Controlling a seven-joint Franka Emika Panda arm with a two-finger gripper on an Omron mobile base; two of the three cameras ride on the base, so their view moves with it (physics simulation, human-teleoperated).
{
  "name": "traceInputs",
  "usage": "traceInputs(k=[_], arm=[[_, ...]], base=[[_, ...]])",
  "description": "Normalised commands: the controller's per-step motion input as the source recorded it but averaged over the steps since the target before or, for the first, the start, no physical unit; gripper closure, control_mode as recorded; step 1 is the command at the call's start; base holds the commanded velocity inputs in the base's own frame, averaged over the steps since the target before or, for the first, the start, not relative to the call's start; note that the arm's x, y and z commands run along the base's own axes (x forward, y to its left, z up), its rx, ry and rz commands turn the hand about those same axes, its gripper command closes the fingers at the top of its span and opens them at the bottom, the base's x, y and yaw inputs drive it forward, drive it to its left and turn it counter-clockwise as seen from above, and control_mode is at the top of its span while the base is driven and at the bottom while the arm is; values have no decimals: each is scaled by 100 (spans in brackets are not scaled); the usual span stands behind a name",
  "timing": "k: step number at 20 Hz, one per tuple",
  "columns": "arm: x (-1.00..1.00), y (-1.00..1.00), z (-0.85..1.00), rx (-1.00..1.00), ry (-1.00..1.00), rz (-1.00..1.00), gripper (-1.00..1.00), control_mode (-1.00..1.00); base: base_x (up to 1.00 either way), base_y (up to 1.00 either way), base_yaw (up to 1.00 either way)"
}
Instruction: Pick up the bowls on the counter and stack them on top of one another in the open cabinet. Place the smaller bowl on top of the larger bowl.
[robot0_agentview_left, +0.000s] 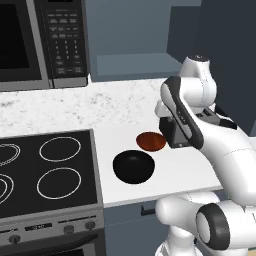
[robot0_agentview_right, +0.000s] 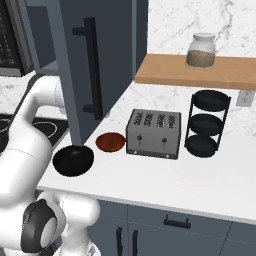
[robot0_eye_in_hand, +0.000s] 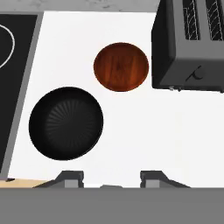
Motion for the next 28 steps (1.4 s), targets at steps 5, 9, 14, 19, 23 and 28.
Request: traceInputs(k=[5,9,14,19,23,28], arm=[[-38,14,-5,0,0,0,-100,-100],[-34,30,-21,0,0,-5,-100,-100],[-3,13,-28,0,2,-25,-100,-100],[0,0,-38,0,1,-29,-100,-100],[8,0,-42,0,4,-27,-100,-100],[20,-3,-40,2,2,-24,-100,-100]], base=[[0,0,0],[0,0,0],[0,0,0],[0,0,0],[0,0,0],[0,0,0]])
